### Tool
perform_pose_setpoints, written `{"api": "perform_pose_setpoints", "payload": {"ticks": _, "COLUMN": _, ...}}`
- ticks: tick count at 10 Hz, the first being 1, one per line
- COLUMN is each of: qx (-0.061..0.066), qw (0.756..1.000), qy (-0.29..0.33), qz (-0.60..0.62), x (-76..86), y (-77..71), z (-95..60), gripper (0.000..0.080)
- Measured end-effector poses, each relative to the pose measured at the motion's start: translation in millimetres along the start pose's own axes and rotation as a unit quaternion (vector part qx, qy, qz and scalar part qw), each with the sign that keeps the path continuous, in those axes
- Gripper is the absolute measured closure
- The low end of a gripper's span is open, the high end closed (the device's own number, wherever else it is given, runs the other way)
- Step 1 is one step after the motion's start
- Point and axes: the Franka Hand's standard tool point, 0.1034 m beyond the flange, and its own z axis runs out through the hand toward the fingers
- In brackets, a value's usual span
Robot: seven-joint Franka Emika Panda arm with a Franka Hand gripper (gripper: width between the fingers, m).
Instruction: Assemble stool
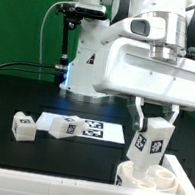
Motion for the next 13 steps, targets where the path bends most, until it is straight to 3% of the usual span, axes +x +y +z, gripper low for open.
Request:
{"api": "perform_pose_setpoints", "payload": {"ticks": 5, "qx": 0.006, "qw": 1.000, "qy": 0.000, "qz": -0.009, "x": 2.1, "y": -15.6, "z": 4.0, "gripper": 0.0476}}
{"api": "perform_pose_setpoints", "payload": {"ticks": 10, "qx": 0.007, "qw": 1.000, "qy": 0.002, "qz": -0.011, "x": 2.1, "y": -18.1, "z": 5.8, "gripper": 0.0476}}
{"api": "perform_pose_setpoints", "payload": {"ticks": 13, "qx": 0.010, "qw": 1.000, "qy": -0.007, "qz": -0.011, "x": -7.4, "y": -20.6, "z": 14.5, "gripper": 0.0476}}
